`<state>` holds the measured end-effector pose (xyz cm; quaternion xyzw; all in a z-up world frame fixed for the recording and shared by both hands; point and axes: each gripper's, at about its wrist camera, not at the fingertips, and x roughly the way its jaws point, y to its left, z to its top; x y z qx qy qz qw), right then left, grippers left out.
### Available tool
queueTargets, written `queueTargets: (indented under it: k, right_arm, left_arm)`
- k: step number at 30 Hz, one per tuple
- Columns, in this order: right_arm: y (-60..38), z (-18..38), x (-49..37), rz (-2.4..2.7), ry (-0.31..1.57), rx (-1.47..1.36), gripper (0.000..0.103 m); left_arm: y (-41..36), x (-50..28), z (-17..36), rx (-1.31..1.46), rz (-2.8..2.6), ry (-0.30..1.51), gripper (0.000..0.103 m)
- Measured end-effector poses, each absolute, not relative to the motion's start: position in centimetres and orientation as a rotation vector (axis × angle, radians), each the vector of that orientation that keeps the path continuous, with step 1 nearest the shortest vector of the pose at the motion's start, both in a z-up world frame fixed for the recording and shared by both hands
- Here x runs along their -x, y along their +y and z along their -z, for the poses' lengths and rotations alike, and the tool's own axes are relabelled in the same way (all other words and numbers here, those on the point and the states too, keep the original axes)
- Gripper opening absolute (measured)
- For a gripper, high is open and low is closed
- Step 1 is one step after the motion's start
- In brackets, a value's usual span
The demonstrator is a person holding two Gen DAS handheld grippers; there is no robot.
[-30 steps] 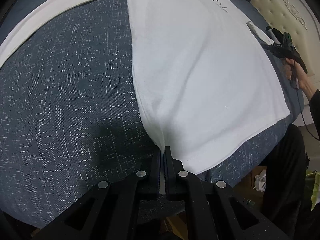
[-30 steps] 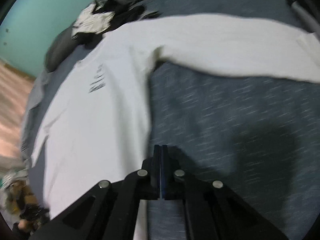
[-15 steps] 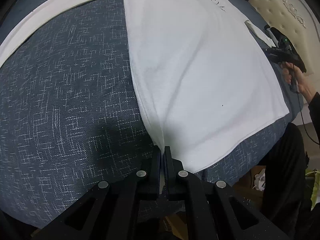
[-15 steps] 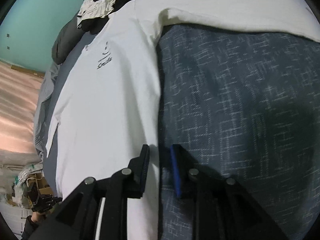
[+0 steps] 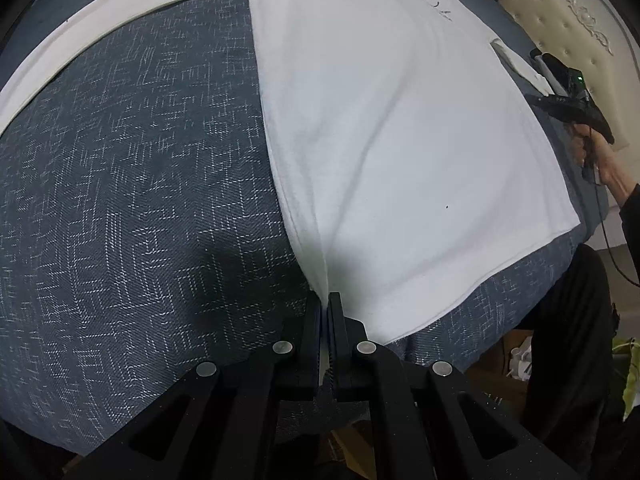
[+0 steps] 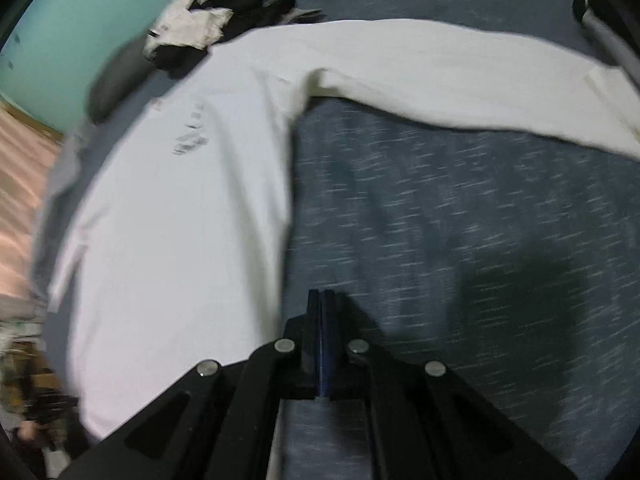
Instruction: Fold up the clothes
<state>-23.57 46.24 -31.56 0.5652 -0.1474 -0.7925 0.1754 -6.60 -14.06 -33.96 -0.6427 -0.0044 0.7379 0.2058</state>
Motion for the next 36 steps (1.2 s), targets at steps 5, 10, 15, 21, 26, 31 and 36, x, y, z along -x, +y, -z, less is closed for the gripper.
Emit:
queueTargets:
  k: [5,10,15,21,26,31,36]
  right_arm:
    - [46.8,32.7,22.6,2.139,-0.556,-1.647,0.016]
    - [45.4,33.3,22.3,2.1,-0.57,-1.657,0.027]
    - [43.8,33.1,22.5,2.136,-0.436,-1.673,0.016]
    - [44.1,31.9,21.3,2.232,-0.309,-1.648,0.001]
    - [44.5,30.9,20.9,2.333,-0.158,-1.631,0.001]
    - [43.5,31.6,20.7,2.307,-0.081,-1.682,0.001]
    - [46.4,31.4,20.1,2.27,-0.284,-1.658,0.003]
  left_arm:
    - [-13.7,6.6,33.9,1.788,-2.053,-0.015,0.004]
    - [-13.2,6.7,33.7,1.784,-2.053,-0.017,0.004]
    - [-12.8,6.7,33.4,1.781,-2.054,-0.014,0.004]
    - [-12.9,6.1,33.3,1.778,-2.055,-0.014,0.004]
    - [-14.5,5.8,33.4,1.78,-2.056,-0.017,0.004]
    - [-16.0,6.1,32.7,1.774,-2.058,-0.02,0.004]
    - [-16.2,6.1,32.5,1.767,-2.058,-0.023,0.004]
